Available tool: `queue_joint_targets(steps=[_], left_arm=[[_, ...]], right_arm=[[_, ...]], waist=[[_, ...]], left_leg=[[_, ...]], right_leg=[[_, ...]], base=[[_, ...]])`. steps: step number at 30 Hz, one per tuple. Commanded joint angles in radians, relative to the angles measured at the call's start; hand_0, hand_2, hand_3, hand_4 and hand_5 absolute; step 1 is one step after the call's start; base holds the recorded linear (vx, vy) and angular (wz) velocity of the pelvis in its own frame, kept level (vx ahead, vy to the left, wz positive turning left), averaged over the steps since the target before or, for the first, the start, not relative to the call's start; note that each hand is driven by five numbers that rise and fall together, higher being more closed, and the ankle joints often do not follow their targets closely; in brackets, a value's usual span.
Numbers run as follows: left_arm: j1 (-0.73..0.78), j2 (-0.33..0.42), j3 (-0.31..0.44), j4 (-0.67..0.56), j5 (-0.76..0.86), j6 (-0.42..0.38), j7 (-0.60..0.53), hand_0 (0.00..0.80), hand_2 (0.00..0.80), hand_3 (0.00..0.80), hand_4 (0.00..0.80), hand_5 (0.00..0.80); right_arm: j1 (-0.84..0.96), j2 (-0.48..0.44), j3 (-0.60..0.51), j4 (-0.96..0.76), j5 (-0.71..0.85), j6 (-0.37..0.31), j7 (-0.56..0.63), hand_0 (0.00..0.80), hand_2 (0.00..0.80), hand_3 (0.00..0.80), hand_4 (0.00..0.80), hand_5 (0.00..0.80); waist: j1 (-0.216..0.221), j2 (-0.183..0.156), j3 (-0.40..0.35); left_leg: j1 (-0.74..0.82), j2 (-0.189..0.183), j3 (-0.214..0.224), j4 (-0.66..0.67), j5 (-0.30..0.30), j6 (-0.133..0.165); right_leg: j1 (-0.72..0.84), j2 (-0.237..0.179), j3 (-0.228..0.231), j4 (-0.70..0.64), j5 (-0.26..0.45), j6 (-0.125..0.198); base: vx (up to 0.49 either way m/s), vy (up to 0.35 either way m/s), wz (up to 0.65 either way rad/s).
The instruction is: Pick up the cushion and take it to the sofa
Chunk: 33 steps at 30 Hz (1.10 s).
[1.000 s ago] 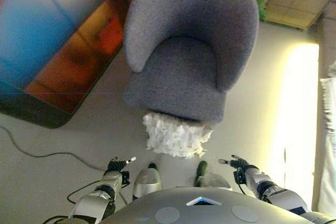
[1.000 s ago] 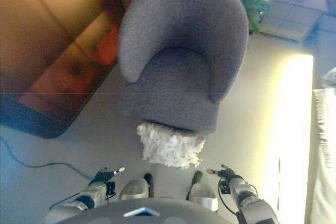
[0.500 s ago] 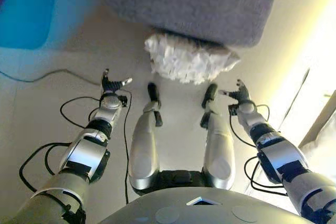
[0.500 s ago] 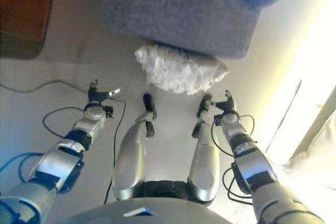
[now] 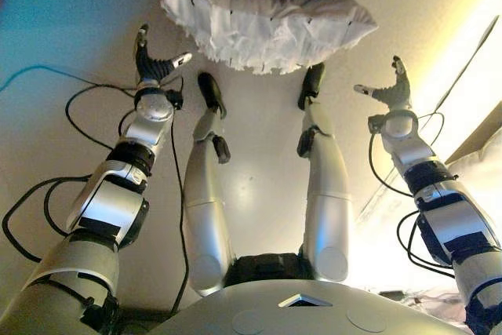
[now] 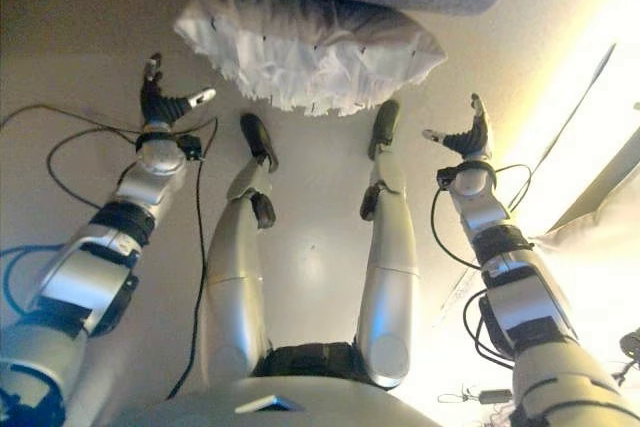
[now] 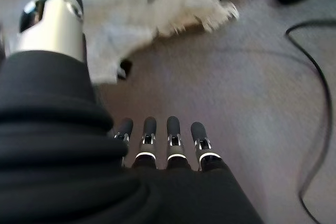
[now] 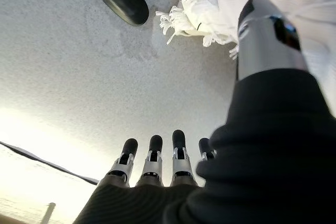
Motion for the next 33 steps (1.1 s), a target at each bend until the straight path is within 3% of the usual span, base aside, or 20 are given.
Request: queue_joint_targets(steps=[1, 8, 15, 17, 20, 28, 33], left_arm=[[0.028, 0.051, 0.023, -0.003, 0.053, -0.028, 0.033, 0.0, 0.0, 0.0, 0.0, 0.0], [-0.058, 0.105, -0.004, -0.012, 0.069, -0.047, 0.021, 0.0, 0.0, 0.0, 0.0, 0.0], [-0.194, 0.133, -0.074, -0.033, 0.068, -0.103, 0.013, 0.0, 0.0, 0.0, 0.0, 0.0], [-0.333, 0.148, -0.114, 0.142, 0.052, -0.176, -0.078, 0.0, 0.0, 0.0, 0.0, 0.0], [-0.426, 0.16, -0.163, 0.204, -0.009, -0.213, -0.147, 0.0, 0.0, 0.0, 0.0, 0.0], [-0.583, 0.1, -0.227, 0.135, 0.001, -0.178, -0.082, 0.0, 0.0, 0.0, 0.0, 0.0], [-0.628, 0.061, -0.247, 0.092, -0.045, -0.2, -0.188, 0.0, 0.0, 0.0, 0.0, 0.0]], right_arm=[[0.003, -0.109, -0.012, -0.005, 0.04, -0.068, -0.031, 0.0, 0.0, 0.0, 0.0, 0.0], [-0.089, -0.175, 0.008, -0.007, 0.035, -0.143, -0.026, 0.0, 0.0, 0.0, 0.0, 0.0], [-0.253, -0.226, 0.112, -0.023, 0.011, -0.154, -0.038, 0.0, 0.0, 0.0, 0.0, 0.0], [-0.353, -0.205, 0.157, 0.066, 0.004, -0.228, 0.003, 0.0, 0.0, 0.0, 0.0, 0.0], [-0.463, -0.195, 0.238, 0.095, 0.006, -0.253, 0.029, 0.0, 0.0, 0.0, 0.0, 0.0], [-0.636, -0.131, 0.333, 0.02, -0.009, -0.233, 0.024, 0.0, 0.0, 0.0, 0.0, 0.0], [-0.677, -0.107, 0.338, -0.026, 0.046, -0.255, 0.106, 0.0, 0.0, 0.0, 0.0, 0.0]], waist=[[-0.013, 0.051, -0.006], [-0.017, 0.064, -0.006], [-0.013, 0.083, -0.006], [-0.024, 0.075, -0.006], [-0.03, 0.088, -0.006], [-0.037, 0.103, -0.006], [-0.04, 0.098, -0.006]], left_leg=[[-0.145, 0.0, -0.016, 0.109, -0.056, 0.008], [-0.334, 0.014, -0.025, 0.223, -0.095, 0.019], [-0.421, -0.001, -0.036, 0.229, -0.09, 0.021], [-0.432, 0.0, -0.041, 0.231, -0.095, 0.02], [-0.448, 0.004, -0.028, 0.235, -0.088, 0.014], [-0.46, -0.003, -0.017, 0.185, -0.075, 0.006], [-0.454, -0.015, -0.026, 0.142, -0.062, 0.001]], right_leg=[[-0.133, 0.006, 0.064, 0.11, -0.058, 0.018], [-0.322, -0.001, 0.091, 0.226, -0.076, 0.017], [-0.408, 0.012, 0.125, 0.257, -0.077, 0.029], [-0.417, 0.01, 0.118, 0.275, -0.089, 0.03], [-0.442, 0.014, 0.13, 0.28, -0.085, 0.03], [-0.455, 0.026, 0.134, 0.228, -0.081, 0.036], [-0.443, 0.029, 0.128, 0.173, -0.067, 0.048]], base=[[-0.008, 0.01, 0.08], [-0.003, 0.041, 0.04], [-0.005, 0.039, 0.01], [-0.012, 0.041, 0.05], [-0.002, 0.105, 0.0], [0.01, 0.043, -0.01], [0.018, -0.032, 0.04]])
